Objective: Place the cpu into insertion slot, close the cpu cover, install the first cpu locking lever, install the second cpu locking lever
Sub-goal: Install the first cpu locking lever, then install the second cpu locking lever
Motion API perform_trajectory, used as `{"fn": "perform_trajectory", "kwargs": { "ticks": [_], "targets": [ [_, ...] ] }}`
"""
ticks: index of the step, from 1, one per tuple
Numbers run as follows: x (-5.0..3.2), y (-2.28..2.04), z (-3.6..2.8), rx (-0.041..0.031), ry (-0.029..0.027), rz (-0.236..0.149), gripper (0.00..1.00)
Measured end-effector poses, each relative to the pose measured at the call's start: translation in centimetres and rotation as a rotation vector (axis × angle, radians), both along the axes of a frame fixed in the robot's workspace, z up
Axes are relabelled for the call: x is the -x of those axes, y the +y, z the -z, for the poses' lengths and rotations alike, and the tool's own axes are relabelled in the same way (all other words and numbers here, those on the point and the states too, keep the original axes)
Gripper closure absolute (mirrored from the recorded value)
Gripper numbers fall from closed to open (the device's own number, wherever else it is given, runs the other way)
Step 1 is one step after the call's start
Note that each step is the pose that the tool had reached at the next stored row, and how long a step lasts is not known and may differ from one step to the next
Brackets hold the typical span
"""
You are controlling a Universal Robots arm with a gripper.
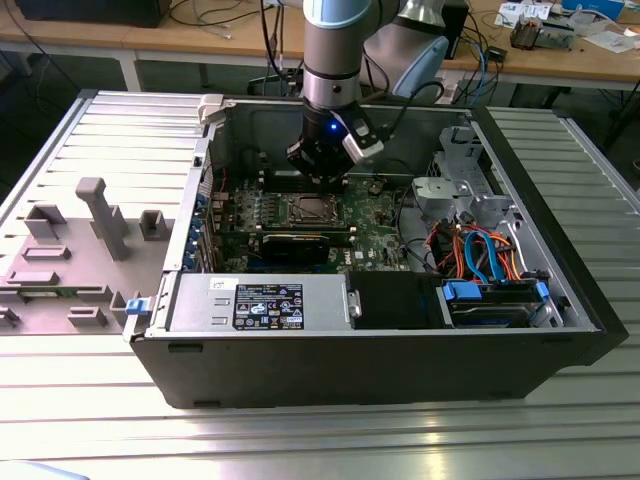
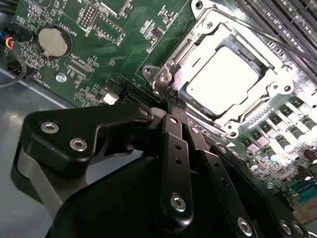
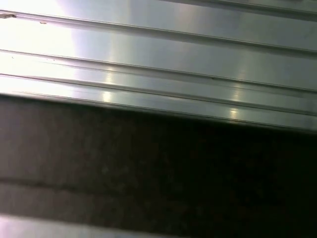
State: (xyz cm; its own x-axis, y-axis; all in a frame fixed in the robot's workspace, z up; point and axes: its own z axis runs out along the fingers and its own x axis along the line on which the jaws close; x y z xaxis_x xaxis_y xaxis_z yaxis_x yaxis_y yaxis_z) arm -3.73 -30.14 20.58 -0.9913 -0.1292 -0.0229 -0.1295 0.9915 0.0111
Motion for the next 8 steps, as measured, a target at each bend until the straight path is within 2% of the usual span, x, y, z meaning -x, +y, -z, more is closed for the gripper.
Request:
{"fn": "perform_trajectory", "kwargs": {
  "ticks": [2, 3, 8],
  "targets": [
    [0.0, -0.03, -0.08, 0.0129, 0.0003, 0.0, 0.89],
    [0.0, -0.03, -0.27, 0.0128, 0.0002, 0.0, 0.89],
    [0.0, -0.03, -0.3, 0.0128, 0.0001, 0.0, 0.89]
  ]
}}
